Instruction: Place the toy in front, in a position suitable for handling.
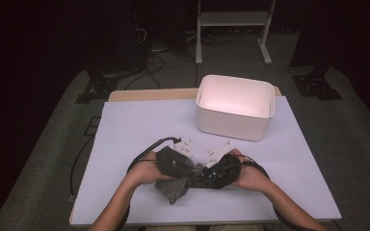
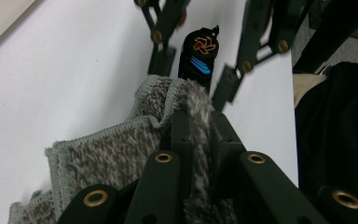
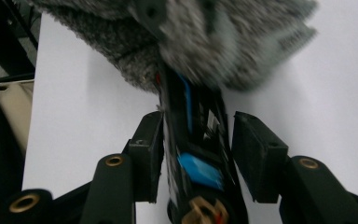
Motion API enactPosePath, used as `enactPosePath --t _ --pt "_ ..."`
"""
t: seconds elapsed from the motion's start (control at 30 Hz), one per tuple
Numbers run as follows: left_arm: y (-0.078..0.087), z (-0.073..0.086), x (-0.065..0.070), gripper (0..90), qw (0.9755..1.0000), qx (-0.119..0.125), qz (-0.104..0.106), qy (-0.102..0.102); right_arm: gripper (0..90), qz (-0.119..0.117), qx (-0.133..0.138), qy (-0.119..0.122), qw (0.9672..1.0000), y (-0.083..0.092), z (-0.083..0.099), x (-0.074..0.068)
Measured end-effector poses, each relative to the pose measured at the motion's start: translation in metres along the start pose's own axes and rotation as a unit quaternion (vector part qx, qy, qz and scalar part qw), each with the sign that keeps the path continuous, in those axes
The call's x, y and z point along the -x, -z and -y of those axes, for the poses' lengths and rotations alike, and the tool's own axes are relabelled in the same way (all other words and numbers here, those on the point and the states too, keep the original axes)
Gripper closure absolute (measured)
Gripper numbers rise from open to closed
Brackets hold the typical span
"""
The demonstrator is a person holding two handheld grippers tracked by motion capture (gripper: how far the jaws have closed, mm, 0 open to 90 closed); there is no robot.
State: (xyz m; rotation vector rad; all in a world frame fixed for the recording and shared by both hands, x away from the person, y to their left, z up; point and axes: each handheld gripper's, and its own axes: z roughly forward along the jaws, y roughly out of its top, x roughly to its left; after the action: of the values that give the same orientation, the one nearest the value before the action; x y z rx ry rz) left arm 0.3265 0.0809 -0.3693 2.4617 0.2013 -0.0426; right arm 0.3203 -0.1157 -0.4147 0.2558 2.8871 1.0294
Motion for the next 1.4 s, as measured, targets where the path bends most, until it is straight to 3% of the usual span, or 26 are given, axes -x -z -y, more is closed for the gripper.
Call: enactPosePath --t 0.1,0.27,0.47,0.63,0.77,0.97,1.07,1.4 --pt "0.001 0.001 -0.001 82.7 1.0 0.001 -0.001 -0.003 53.4 0.008 -0.019 0.007 0.9998 -0.009 -0.005 -0.001" --pt "0.008 0.005 -0.001 82.4 1.0 0.006 -0.006 0.005 55.3 -0.003 -0.019 0.017 0.9997 -0.006 -0.003 -0.001" --pt "0.014 0.012 -0.002 82.4 0.9999 -0.001 -0.014 0.01 55.6 -0.003 -0.005 0.002 1.0 0.004 0.012 0.0" --pt "0.013 0.017 -0.003 82.3 0.9996 -0.015 -0.016 0.019 55.5 0.003 -0.017 0.001 0.9999 0.016 0.025 0.0" --pt "0.009 0.019 -0.005 82.1 0.9996 -0.006 -0.013 0.024 55.4 0.003 -0.021 -0.009 0.9997 0.025 0.035 0.002" --pt "-0.005 0.003 -0.002 82.1 0.9998 0.018 0.01 0.006 52.1 0.003 -0.031 0.0 0.9995 0.019 0.026 -0.002" --pt "-0.013 -0.002 0.0 82.0 0.9998 0.01 0.016 -0.001 51.4 0.005 -0.027 0.002 0.9996 0.014 0.022 -0.002" --pt "-0.019 0.022 -0.006 81.5 0.9995 0.006 0.019 0.025 54.7 -0.001 -0.03 0.0 0.9995 0.01 0.019 0.0"
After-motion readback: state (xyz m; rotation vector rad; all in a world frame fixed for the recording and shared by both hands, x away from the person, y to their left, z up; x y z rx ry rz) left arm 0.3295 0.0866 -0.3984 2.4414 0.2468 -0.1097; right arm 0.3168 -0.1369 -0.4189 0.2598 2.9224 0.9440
